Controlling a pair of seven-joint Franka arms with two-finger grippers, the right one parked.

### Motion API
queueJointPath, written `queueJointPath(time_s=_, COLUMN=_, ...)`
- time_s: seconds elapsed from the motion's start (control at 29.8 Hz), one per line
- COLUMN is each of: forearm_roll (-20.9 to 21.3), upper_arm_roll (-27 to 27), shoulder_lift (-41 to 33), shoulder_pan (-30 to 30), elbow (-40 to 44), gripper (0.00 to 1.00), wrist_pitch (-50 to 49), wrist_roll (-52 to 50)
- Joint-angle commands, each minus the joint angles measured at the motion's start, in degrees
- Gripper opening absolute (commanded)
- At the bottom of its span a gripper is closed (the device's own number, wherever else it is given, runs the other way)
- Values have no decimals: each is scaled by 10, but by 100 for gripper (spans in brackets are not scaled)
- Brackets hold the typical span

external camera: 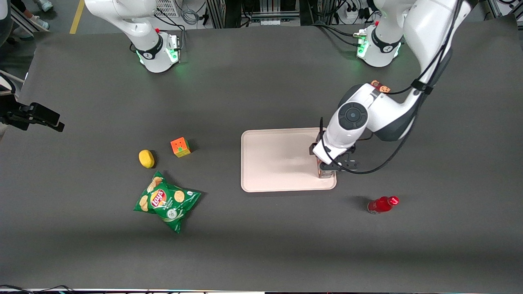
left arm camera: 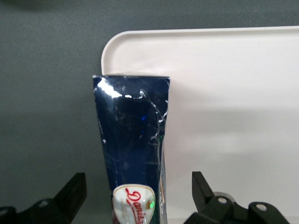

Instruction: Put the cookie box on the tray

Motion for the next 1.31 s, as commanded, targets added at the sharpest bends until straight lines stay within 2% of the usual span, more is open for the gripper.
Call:
queueJointPath(time_s=0.0, forearm_roll=-64, upper_arm_roll=6, shoulder_lift=-38, shoulder_pan=12, elbow=106, gripper=100, wrist_pitch=-139, wrist_roll=107)
queueJointPath(time_s=0.17, forearm_roll=-71, upper_arm_roll=51, shoulder_lift=-73, shoulder_pan=17, elbow=163, gripper=100, wrist_pitch=-208, wrist_roll=202)
queueJointPath(time_s=0.3, forearm_roll=-74, upper_arm_roll=111, shoulder_lift=-114, shoulder_pan=18, elbow=165, gripper=100, wrist_pitch=-220, wrist_roll=268)
queueJointPath(time_s=0.5, forearm_roll=-117, upper_arm_roll=224, shoulder_lift=-141, shoulder_pan=15, elbow=163, gripper=100, wrist_pitch=-209, wrist_roll=329)
queueJointPath(time_s=0.6, forearm_roll=-133, upper_arm_roll=260, shoulder_lift=-154, shoulder_pan=12, elbow=158, gripper=100, wrist_pitch=-203, wrist_roll=364)
queueJointPath(time_s=0.74, forearm_roll=-146, upper_arm_roll=271, shoulder_lift=-175, shoulder_pan=12, elbow=134, gripper=100, wrist_pitch=-198, wrist_roll=362)
queueJointPath(time_s=0.9, forearm_roll=-149, upper_arm_roll=280, shoulder_lift=-198, shoulder_pan=13, elbow=80, gripper=100, wrist_pitch=-145, wrist_roll=362)
queueJointPath(time_s=1.27, forearm_roll=-167, upper_arm_roll=287, shoulder_lift=-208, shoulder_pan=13, elbow=45, gripper=100, wrist_pitch=-126, wrist_roll=363)
